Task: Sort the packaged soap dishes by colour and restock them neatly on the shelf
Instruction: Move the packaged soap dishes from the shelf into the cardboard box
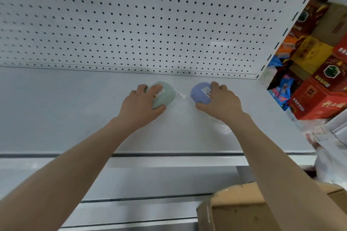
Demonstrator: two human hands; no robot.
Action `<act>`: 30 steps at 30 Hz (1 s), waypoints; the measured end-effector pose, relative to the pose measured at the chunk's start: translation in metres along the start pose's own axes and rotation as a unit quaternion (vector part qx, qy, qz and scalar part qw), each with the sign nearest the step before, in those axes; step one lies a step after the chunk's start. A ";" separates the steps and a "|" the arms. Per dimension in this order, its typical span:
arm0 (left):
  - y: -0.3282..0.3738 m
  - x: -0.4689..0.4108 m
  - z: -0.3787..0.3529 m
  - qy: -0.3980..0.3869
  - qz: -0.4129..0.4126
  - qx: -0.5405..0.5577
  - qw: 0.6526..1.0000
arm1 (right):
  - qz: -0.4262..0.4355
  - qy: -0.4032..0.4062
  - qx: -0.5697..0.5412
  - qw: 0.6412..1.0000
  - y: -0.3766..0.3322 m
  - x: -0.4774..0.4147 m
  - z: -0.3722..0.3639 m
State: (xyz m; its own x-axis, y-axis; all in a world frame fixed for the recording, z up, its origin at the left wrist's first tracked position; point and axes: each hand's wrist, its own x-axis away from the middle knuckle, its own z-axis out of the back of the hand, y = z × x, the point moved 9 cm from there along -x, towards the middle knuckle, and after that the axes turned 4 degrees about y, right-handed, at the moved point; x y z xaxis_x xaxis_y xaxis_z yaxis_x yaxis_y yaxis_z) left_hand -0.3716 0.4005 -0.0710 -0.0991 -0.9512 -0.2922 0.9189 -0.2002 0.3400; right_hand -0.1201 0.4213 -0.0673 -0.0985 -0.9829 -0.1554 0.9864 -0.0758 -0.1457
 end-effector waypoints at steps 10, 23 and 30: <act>-0.099 0.128 0.110 0.122 0.042 -0.006 0.992 | 0.109 0.081 -0.062 0.989 -0.150 0.103 0.024; -0.358 0.432 0.260 0.192 0.241 -0.086 0.947 | 0.351 0.075 -0.127 0.925 -0.489 0.328 -0.042; -0.468 0.580 0.288 0.166 0.381 -0.108 0.903 | 0.450 -0.023 -0.129 0.883 -0.633 0.431 -0.105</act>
State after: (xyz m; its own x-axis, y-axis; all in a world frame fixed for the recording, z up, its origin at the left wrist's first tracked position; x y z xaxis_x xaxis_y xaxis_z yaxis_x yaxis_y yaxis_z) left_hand -0.9693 -0.1246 -0.1426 0.6801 -0.6633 -0.3121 0.7290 0.5671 0.3834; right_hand -0.8007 0.0635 -0.1441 0.7219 -0.6317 -0.2827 0.5989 0.7749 -0.2021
